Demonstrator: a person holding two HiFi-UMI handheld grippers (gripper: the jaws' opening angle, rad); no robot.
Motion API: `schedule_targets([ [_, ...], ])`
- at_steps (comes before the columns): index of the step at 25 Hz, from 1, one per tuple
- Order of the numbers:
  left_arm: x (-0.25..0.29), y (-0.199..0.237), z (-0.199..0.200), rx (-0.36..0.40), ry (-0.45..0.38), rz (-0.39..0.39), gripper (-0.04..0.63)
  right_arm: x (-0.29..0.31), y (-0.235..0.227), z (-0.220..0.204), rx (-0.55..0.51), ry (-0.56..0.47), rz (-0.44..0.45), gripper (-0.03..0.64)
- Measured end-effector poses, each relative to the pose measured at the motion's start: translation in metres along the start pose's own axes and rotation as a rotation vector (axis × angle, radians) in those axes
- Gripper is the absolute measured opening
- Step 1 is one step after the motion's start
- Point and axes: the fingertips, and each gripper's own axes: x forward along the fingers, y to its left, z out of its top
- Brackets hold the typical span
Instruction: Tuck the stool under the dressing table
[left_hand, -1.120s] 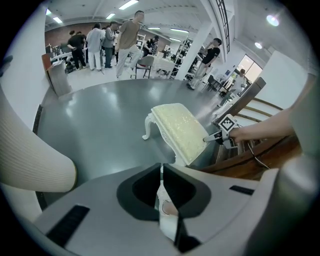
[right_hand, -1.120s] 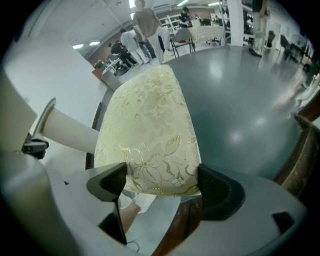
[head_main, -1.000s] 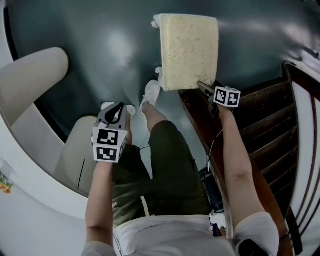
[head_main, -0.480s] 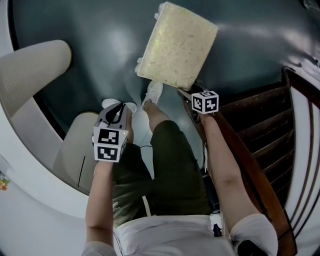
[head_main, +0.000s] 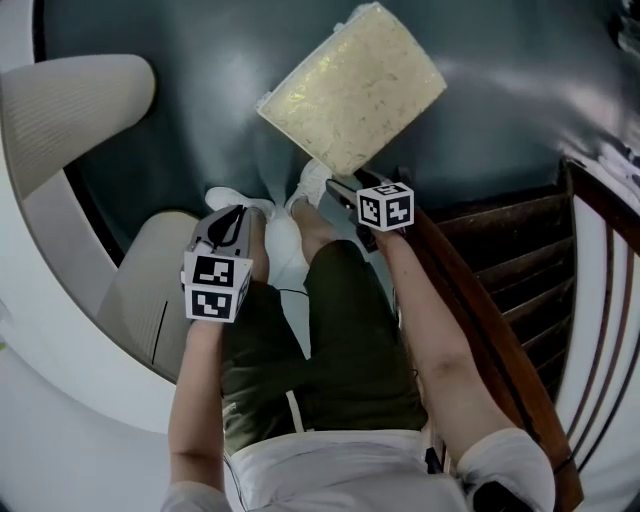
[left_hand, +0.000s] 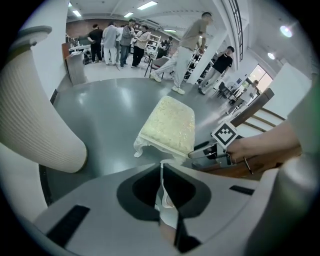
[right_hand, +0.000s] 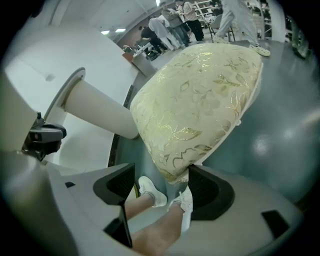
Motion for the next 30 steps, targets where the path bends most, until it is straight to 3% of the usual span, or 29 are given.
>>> schedule_targets([
  [11, -0.005, 0.003, -0.013, -0.071, -0.011, 0.032, 0.011, 0.015, 0.031, 0.008, -0.073, 0.059, 0.084, 0.348],
  [17, -0.015, 0.012, -0.020, -0.100, -0.003, 0.049, 0.011, -0.005, 0.021, 0.008, -0.235, 0.139, 0.062, 0.299],
  [20, -0.006, 0.008, -0.016, -0.113, 0.005, 0.056, 0.011, -0.026, -0.013, 0.030, -0.268, 0.103, 0.003, 0.290],
  [30, 0.015, 0.002, -0.001, -0.119, 0.024, 0.041, 0.011, -0.084, -0.139, 0.129, -0.366, -0.018, -0.343, 0.296],
])
